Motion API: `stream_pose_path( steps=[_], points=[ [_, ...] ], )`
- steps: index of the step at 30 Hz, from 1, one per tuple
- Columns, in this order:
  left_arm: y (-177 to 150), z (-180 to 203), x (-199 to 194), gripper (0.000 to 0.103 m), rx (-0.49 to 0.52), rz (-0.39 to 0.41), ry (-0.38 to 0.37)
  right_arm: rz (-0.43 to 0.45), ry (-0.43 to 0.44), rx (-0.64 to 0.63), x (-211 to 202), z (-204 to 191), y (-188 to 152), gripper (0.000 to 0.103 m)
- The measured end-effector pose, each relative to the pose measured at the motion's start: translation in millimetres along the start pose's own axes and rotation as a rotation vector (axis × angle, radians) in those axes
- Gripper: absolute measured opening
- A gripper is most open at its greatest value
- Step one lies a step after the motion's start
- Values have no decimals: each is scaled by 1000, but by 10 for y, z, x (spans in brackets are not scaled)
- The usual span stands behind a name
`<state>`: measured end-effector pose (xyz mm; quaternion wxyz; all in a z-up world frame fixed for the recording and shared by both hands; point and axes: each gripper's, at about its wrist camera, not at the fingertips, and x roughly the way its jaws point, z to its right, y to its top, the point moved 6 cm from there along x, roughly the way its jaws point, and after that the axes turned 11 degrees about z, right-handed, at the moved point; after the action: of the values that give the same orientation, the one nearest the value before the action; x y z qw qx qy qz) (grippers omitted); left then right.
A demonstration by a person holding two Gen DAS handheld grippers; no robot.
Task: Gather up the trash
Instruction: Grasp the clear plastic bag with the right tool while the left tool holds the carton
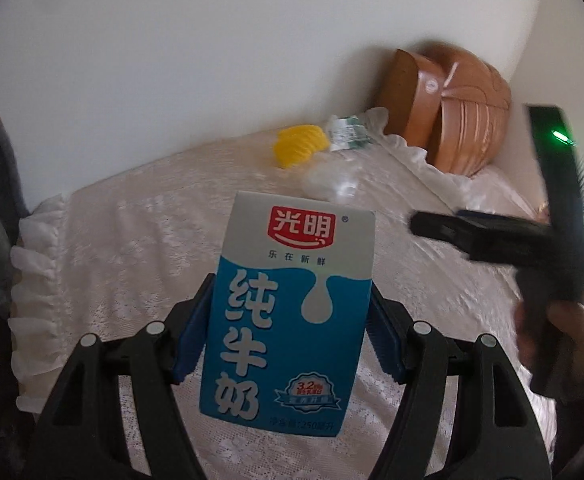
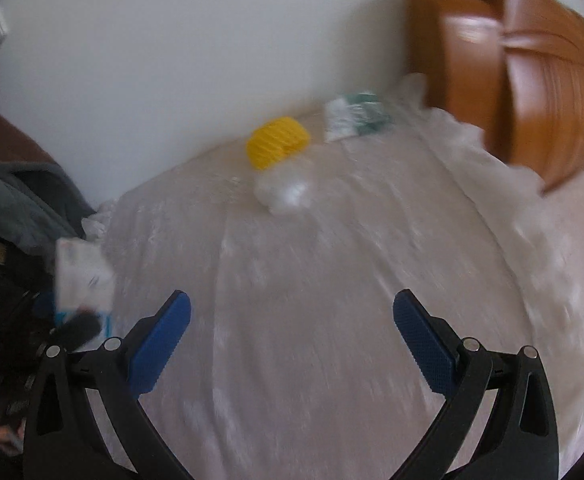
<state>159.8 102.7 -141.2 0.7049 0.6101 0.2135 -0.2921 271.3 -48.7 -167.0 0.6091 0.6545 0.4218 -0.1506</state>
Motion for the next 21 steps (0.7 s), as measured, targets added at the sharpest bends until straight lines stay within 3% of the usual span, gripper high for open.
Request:
stream_pose_path(
  steps=[9,12,13,14,17,21],
  points=[
    [15,-126,174,67,-10,-10,22,-79,-28,-41,922,-24,380,99],
    [11,-148,208,67,-15,-14,28,-142,-52,-69,1258,-37,369,90],
    [9,-152,212,67,-14,-15,31,-149,-54,-70,1300,-43,362,82],
    [8,-159,217,67,-10,-14,39,-156,-54,-68,1338,-45,357,66],
    [3,-168,218,67,-10,-13,46,-146,-40,-41,1368,-52,370,48],
    [8,-164,211,67,-15,-16,41,-109,-25,-19,1243,-52,394,40]
  ],
)
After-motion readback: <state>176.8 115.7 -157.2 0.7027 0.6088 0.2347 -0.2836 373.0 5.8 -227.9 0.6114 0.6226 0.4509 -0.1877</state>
